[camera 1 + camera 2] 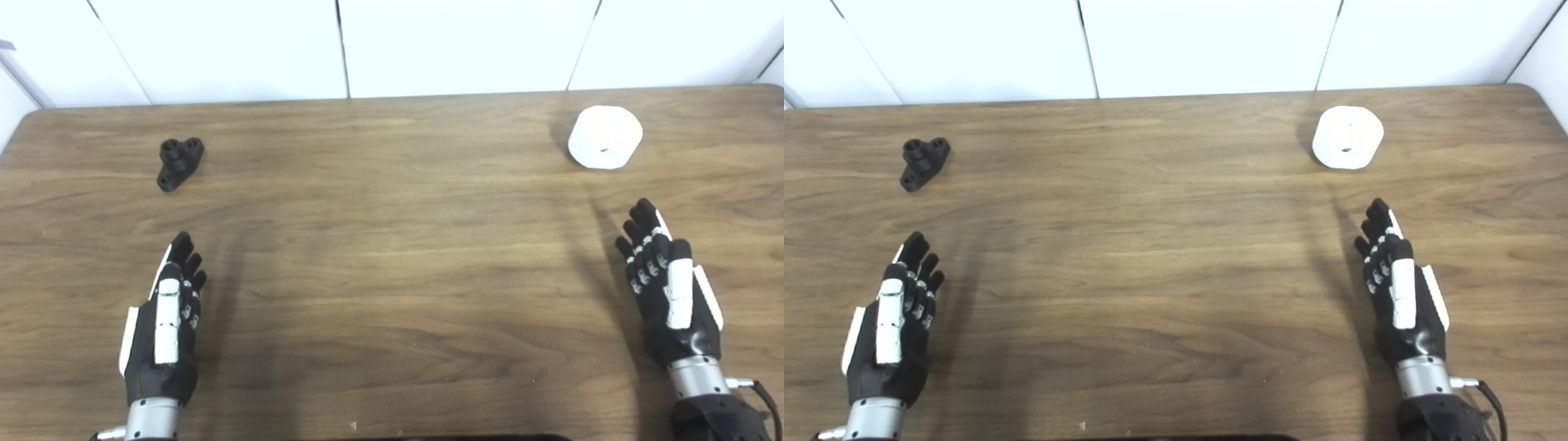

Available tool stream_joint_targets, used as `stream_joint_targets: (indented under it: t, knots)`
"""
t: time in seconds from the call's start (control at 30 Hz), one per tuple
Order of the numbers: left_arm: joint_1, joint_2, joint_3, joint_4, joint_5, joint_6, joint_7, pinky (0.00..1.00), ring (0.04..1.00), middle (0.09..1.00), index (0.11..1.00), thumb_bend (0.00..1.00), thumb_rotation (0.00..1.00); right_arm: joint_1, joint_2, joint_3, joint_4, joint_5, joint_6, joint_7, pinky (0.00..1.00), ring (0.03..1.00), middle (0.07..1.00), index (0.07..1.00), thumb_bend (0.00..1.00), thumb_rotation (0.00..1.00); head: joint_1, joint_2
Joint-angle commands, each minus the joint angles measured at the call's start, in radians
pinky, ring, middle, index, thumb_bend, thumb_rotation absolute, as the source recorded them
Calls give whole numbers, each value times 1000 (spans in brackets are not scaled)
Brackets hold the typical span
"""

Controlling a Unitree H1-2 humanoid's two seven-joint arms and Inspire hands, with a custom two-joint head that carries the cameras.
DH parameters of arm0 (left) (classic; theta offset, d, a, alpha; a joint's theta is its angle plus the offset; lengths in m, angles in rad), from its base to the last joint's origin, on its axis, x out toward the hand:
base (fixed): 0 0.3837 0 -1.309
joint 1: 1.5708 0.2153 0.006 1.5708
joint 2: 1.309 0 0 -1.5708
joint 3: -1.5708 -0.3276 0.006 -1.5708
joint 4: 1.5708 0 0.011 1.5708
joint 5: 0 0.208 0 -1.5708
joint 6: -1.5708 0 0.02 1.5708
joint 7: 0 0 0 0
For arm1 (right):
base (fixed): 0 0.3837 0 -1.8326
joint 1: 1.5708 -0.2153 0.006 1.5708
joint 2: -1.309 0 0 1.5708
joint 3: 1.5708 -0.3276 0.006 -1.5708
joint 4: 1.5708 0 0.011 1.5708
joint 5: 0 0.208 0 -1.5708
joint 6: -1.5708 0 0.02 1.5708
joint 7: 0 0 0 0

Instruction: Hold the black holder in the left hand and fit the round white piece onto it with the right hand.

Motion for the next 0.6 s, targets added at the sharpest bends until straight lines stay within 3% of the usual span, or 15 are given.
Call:
stream_joint_targets:
  t: [0.0,0.13,0.17,0.37,0.57]
  knots:
    - [10,-33,-6,-26,15,-31,-1,1000,1000,997,961,491,878,0,-21,-7,-18,10,-14,14,1000,1000,997,986,567,1000,44,-8]
    - [17,-43,-19,-13,44,-62,-3,996,986,991,957,496,880,6,-27,-18,-13,8,-17,11,1000,1000,986,975,565,1000,138,-35]
    - [22,-50,-24,-9,51,-71,-1,990,979,986,951,500,876,9,-31,-21,-7,11,-26,16,1000,1000,985,975,561,1000,170,-58]
    - [50,-74,-60,19,72,-114,7,984,975,979,938,523,846,24,-50,-26,29,24,-66,41,1000,1000,1000,993,573,1000,240,-146]
    - [66,-86,-97,61,124,-175,20,967,972,975,939,439,839,30,-62,-27,68,13,-101,56,1000,1000,1000,996,604,1000,296,-231]
